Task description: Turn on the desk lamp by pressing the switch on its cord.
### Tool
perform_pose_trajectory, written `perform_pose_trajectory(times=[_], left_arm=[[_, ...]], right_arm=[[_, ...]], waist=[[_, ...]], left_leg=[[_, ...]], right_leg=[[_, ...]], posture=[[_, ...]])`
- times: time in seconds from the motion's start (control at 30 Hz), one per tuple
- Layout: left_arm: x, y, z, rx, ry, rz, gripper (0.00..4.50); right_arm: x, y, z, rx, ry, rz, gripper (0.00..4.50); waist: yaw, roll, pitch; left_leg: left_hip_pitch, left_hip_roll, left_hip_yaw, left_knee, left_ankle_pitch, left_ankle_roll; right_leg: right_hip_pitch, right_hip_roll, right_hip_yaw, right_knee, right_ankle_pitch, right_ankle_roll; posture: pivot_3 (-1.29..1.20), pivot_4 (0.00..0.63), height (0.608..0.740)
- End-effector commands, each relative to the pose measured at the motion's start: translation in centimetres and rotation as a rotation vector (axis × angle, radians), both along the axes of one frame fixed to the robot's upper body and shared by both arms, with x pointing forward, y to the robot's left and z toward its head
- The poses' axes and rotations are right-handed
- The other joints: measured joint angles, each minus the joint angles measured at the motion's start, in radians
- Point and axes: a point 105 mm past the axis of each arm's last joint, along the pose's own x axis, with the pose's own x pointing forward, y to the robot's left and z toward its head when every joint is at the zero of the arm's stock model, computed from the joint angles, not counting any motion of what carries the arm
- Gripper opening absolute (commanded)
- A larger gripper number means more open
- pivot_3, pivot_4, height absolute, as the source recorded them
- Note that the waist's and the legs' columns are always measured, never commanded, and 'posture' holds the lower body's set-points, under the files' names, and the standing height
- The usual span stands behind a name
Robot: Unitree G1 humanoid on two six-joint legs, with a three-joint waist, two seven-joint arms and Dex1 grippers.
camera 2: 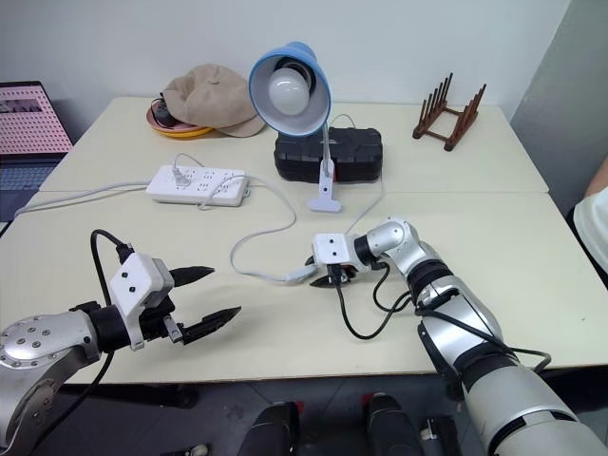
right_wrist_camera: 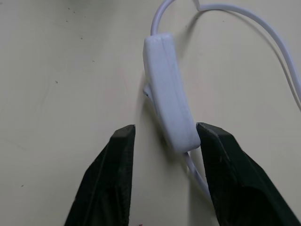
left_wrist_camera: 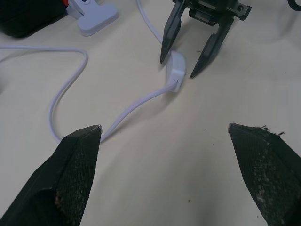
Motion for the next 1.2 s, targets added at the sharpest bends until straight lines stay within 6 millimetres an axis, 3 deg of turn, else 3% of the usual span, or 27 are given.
perform_pose_trajectory(times=[0.03,0.17,0.27,0.37,0.43,0.57,0.7,0.83,0.97,1.2], left_arm=[[0.4,-0.2,1.2,-0.011,-0.054,-0.01,4.5],[0.5,-0.4,1.3,-0.022,-0.048,-0.023,4.5],[0.5,-0.7,1.1,-0.038,-0.029,-0.033,4.5],[-0.3,-1.3,-0.3,-0.051,0.051,-0.07,4.5],[-0.5,-2.2,-0.2,-0.213,0.128,-0.061,4.5],[-0.4,-3.7,-0.1,-0.508,0.302,-0.075,4.5],[-0.3,-4.7,0.0,-0.593,0.388,-0.112,4.5],[1.6,-7.7,1.8,-0.753,0.458,-0.254,4.5],[2.7,-10.3,2.8,-0.727,0.487,-0.382,4.5],[3.2,-11.6,2.7,-0.674,0.518,-0.478,4.5]], right_arm=[[0.3,0.1,1.0,0.034,-0.025,0.0,1.22],[0.2,-0.1,0.9,0.053,-0.013,-0.008,0.38],[0.3,-0.5,0.9,0.09,0.033,-0.035,0.37],[1.3,-2.7,2.1,0.244,0.229,-0.175,0.37],[1.5,-4.1,3.7,0.346,0.399,-0.235,0.37],[-1.1,-6.0,6.4,0.436,0.677,-0.222,0.37],[-3.8,-6.4,7.5,0.445,0.805,-0.226,0.37],[-7.1,-6.9,8.5,0.447,0.933,-0.213,0.37],[-8.2,-6.8,8.2,0.418,0.924,-0.238,0.37],[-9.1,-6.7,8.1,0.412,0.93,-0.255,0.37]], waist=[[0.0,0.0,0.0],[-0.001,0.0,0.0],[-0.001,0.0,0.0],[0.0,0.0,0.0],[0.004,0.0,0.0],[0.012,0.0,0.0],[0.007,0.0,0.0],[0.001,0.0,0.0],[0.008,0.0,0.0],[-0.01,0.0,0.0]], left_leg=[[0.0,0.0,0.0,0.0,0.0,0.0],[0.0,0.0,0.0,0.0,0.0,0.0],[0.0,0.0,0.0,-0.002,0.0,0.0],[0.0,0.0,0.0,-0.003,0.0,0.0],[0.0,0.0,0.0,-0.003,0.0,0.0],[0.0,-0.001,0.0,-0.002,0.0,0.0],[0.001,0.0,-0.003,-0.002,0.0,0.0],[0.004,-0.001,-0.002,-0.002,0.0,0.0],[0.005,-0.001,-0.004,0.004,0.0,0.0],[0.007,-0.001,-0.002,0.007,0.0,0.0]], right_leg=[[0.0,0.0,0.0,0.0,0.0,0.0],[0.0,0.0,0.0,0.0,0.001,0.002],[0.0,0.0,0.0,0.0,0.002,0.002],[0.0,0.0,0.0,0.0,0.002,0.002],[0.0,0.0,0.0,0.0,0.002,0.001],[0.001,-0.001,0.0,0.0,0.002,0.003],[0.0,0.001,-0.001,0.005,0.0,0.002],[0.0,0.001,-0.001,0.011,-0.002,0.002],[0.001,0.003,-0.001,0.014,-0.005,-0.003],[0.004,0.002,0.001,0.013,-0.005,-0.003]], posture=[[0.0,0.15,0.74],[0.0,0.15,0.74],[0.0,0.15,0.74],[0.0,0.15,0.74],[0.0,0.15,0.74],[0.0,0.15,0.74],[0.0,0.15,0.74],[0.0,0.15,0.74],[0.0,0.15,0.74],[0.0,0.15,0.74]])
